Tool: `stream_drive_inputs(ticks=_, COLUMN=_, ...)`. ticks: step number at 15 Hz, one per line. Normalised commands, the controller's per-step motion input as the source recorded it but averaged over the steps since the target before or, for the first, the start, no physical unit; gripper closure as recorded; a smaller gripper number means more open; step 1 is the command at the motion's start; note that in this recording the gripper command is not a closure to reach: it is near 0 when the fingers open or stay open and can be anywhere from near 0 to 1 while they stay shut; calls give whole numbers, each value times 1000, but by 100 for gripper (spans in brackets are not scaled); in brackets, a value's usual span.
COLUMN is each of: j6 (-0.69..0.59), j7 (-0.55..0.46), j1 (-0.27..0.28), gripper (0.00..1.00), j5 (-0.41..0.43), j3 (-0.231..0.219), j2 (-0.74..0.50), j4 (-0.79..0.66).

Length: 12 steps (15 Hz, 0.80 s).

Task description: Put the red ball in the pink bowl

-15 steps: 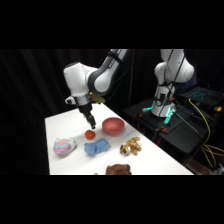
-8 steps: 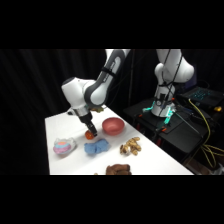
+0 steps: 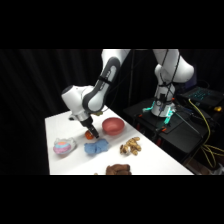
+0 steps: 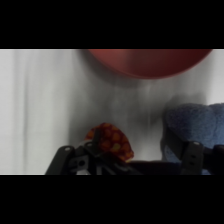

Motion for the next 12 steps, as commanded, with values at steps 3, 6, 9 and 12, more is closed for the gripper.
stream_drive_inputs(ticks=3, j6=-175, j7=-225, j1=-59, gripper=0, j5=-75, j3=11, j2=192, j4=298)
stream_drive_inputs(ticks=6, j6=-173, j7=-229, j1=-67, gripper=0, j5=-53, j3=31, j2=217, j4=355)
stream_drive_inputs(ticks=9, j6=-144, j7=-258, j1=-93, gripper=83, j5=-45, j3=42, j2=194, j4=339)
stream_drive_inputs(ticks=12, j6=-115, j7=-264, j1=-109, gripper=100, j5=-42, j3=38, j2=164, j4=320)
